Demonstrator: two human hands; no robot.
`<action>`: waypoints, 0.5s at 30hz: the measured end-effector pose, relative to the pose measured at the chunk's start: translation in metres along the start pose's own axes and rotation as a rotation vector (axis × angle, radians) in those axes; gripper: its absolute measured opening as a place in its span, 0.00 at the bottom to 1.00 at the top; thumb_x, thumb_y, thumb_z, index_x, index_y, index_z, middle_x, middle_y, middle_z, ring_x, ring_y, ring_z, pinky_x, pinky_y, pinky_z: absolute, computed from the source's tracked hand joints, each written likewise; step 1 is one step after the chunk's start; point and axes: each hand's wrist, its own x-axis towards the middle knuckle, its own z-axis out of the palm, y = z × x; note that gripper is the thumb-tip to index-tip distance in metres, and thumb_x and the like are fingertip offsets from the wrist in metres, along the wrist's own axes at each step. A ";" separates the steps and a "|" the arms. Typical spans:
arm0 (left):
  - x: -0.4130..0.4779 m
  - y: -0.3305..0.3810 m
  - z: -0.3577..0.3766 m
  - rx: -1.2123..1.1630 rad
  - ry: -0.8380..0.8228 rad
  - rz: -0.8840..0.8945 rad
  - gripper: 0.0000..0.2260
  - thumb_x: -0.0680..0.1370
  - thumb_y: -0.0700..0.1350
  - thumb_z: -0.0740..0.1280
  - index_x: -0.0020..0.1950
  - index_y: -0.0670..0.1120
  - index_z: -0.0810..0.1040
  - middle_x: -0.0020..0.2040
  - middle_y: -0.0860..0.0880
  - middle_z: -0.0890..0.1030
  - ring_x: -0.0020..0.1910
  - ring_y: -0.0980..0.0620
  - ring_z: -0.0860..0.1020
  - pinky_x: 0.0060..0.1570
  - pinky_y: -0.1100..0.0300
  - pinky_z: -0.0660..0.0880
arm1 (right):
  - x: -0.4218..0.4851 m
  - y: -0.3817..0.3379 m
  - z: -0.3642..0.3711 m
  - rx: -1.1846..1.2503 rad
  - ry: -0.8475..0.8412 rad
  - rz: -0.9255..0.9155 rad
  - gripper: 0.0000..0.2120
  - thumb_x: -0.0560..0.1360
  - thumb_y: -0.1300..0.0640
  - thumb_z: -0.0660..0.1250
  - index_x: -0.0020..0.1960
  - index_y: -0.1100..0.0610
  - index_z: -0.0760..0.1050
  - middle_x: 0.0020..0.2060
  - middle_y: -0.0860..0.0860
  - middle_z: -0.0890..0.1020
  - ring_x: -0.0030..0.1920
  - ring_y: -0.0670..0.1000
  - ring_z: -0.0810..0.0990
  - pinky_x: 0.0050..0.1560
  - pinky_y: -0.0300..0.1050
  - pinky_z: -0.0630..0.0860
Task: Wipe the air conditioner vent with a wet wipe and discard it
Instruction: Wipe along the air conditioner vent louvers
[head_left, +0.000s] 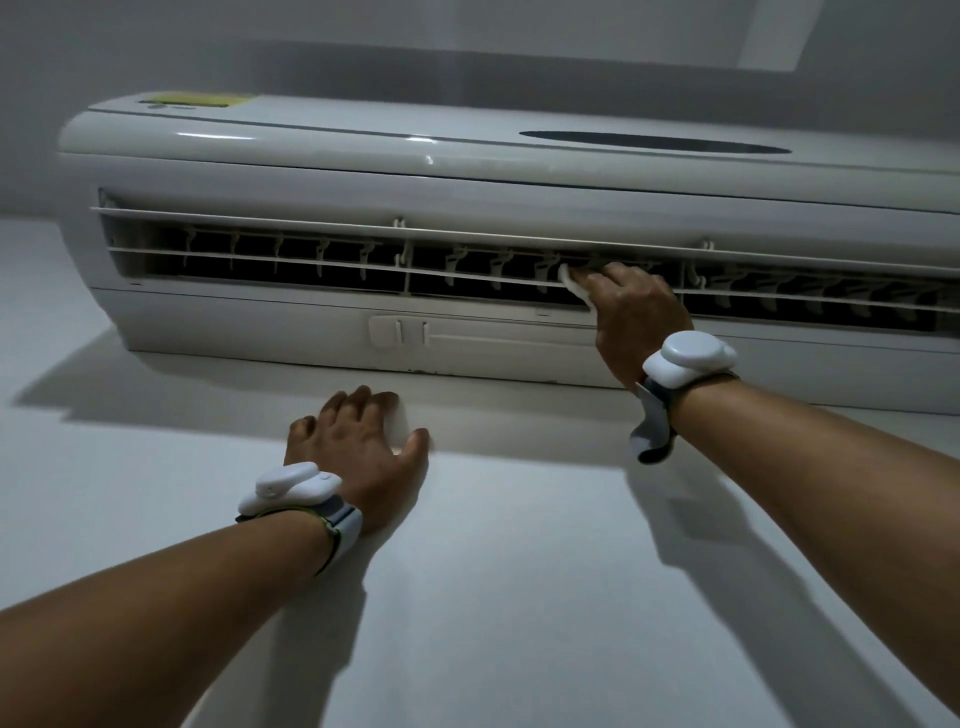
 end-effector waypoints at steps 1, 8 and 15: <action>0.000 -0.001 -0.001 0.007 0.014 -0.008 0.25 0.73 0.64 0.50 0.66 0.56 0.68 0.63 0.53 0.73 0.64 0.50 0.68 0.60 0.51 0.63 | -0.001 0.003 -0.001 -0.002 0.002 0.002 0.21 0.74 0.68 0.58 0.65 0.58 0.72 0.55 0.60 0.78 0.54 0.64 0.75 0.54 0.56 0.69; 0.013 0.025 0.010 0.063 -0.130 -0.204 0.29 0.74 0.69 0.50 0.68 0.54 0.64 0.70 0.48 0.66 0.72 0.46 0.59 0.68 0.41 0.56 | -0.011 0.036 -0.010 -0.041 -0.019 0.012 0.21 0.73 0.70 0.59 0.64 0.60 0.73 0.54 0.61 0.79 0.52 0.64 0.76 0.53 0.56 0.71; 0.008 0.027 0.019 0.027 -0.094 -0.273 0.33 0.75 0.68 0.49 0.76 0.55 0.55 0.79 0.48 0.53 0.77 0.47 0.47 0.73 0.41 0.43 | -0.016 0.054 -0.022 -0.006 -0.042 -0.068 0.22 0.71 0.72 0.62 0.64 0.62 0.74 0.54 0.63 0.79 0.52 0.66 0.77 0.52 0.59 0.73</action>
